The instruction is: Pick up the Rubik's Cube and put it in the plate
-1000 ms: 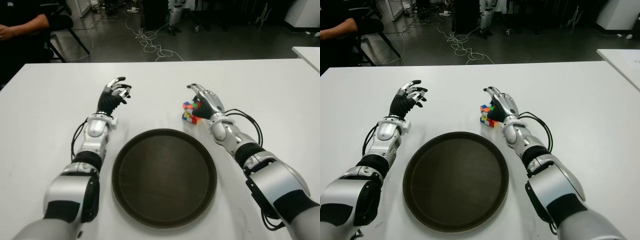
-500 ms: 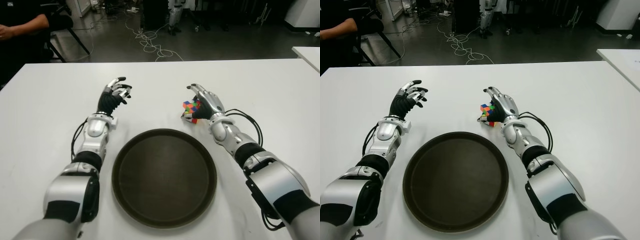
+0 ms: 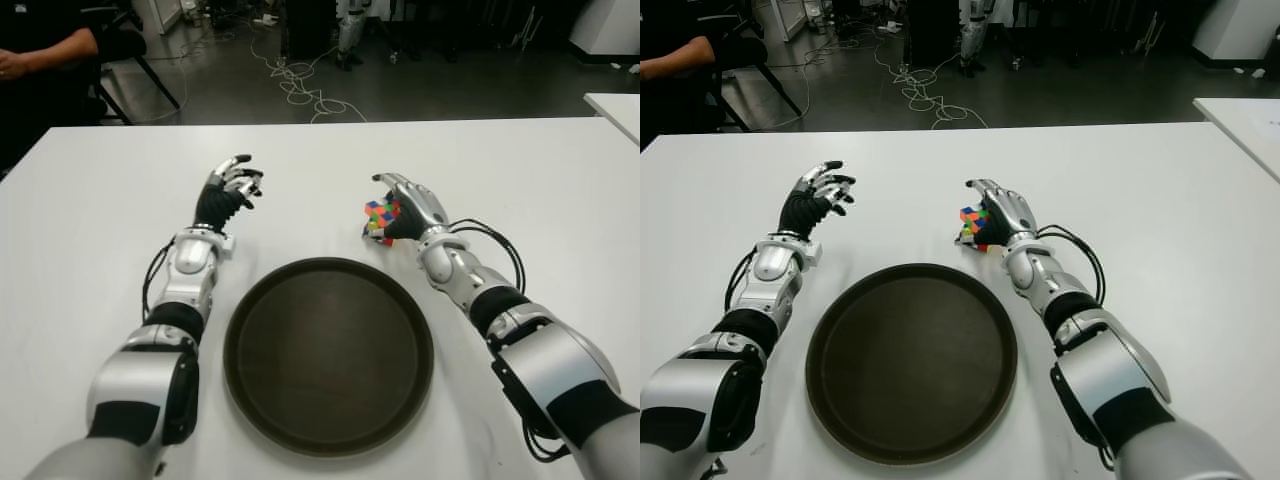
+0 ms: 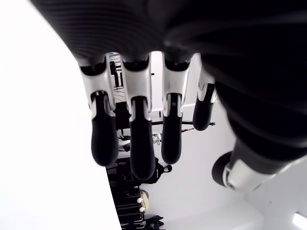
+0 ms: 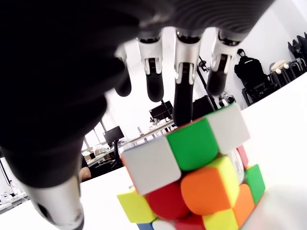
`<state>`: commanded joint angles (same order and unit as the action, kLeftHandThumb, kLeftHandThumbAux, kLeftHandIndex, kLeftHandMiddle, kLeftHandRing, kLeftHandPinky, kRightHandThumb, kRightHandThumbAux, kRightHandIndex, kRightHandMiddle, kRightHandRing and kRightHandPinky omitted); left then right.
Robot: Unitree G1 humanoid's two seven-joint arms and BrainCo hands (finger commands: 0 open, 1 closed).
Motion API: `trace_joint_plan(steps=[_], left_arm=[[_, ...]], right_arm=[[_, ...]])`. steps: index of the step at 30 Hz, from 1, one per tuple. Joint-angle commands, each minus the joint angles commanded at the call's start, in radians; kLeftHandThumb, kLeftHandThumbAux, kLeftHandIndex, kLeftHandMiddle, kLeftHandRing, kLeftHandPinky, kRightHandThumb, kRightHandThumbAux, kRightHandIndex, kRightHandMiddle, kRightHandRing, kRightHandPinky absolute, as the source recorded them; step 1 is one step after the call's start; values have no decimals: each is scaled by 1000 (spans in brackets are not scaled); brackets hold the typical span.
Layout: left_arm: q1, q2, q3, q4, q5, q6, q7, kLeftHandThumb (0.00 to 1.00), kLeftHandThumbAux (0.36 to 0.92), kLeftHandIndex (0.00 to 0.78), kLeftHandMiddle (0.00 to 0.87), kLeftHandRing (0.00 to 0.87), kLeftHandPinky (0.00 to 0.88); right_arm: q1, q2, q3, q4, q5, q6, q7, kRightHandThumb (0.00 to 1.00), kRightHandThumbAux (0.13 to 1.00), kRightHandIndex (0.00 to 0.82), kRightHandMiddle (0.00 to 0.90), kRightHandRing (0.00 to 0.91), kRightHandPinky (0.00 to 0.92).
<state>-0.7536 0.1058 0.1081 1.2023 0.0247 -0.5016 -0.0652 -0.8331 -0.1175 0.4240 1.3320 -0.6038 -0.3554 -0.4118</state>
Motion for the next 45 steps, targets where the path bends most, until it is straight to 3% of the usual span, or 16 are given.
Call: trace_joint_plan(steps=[28,34,45], left_arm=[[-5,-4,9,7,-11,-15,-12,286,642,215,374,479,549],[-6,-5,14,7,-17,-11,-20,289,642,209,368,476,552],[-9,-9,23,10,-19,-4,-13,314,665,222,381,473,562]], right_arm=[[-3,2,-9,4,12,13,3,0,799,196,197,209,220],[-13,-6,-19,-7,24,-19,0,0,771,163,175,185,186],[-17,-32,-13,-17,15,-108,-63,0,765,157,173,195,210]])
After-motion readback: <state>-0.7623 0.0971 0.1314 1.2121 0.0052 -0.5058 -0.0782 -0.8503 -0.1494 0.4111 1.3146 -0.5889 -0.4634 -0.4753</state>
